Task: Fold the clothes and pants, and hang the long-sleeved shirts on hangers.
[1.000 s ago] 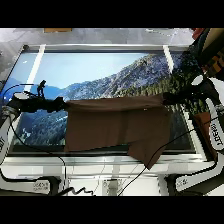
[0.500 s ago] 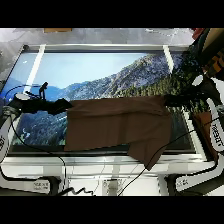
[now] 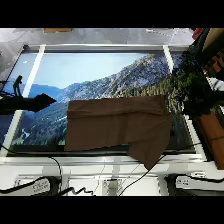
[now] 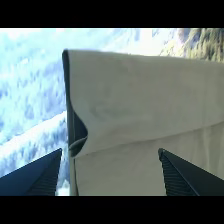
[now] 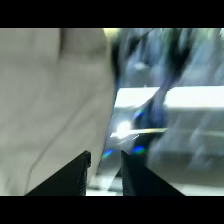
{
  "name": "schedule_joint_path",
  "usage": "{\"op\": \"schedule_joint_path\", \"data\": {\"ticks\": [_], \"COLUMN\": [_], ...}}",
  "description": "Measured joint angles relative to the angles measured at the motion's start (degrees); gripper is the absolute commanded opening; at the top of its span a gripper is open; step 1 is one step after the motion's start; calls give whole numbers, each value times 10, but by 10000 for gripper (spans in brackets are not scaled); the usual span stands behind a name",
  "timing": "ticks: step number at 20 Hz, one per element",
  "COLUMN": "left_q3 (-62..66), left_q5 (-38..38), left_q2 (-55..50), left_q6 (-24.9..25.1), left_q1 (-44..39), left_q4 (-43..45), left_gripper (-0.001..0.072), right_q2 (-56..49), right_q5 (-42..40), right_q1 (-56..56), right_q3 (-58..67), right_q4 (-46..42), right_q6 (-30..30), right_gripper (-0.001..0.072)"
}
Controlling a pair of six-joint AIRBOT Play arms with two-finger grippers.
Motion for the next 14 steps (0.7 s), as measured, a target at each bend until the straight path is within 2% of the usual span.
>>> {"op": "schedule_joint_path", "data": {"ticks": [7,10,14], "left_q3": [0,0,0], "left_q5": [-2,0,0], "left_q2": [39,42,44], "left_q6": [13,17,19], "left_q1": [2,-1,-5], "left_q4": [-31,-43,-50], "left_gripper": [692,692,692], "right_q2": [110,121,125], "right_q5": [36,17,-36], "right_q1": [-68,-73,-75], "right_q3": [-296,-372,-420], "right_q4": [82,106,104], "right_q6": [-70,-92,-103], "right_gripper": [227,345,343]}}
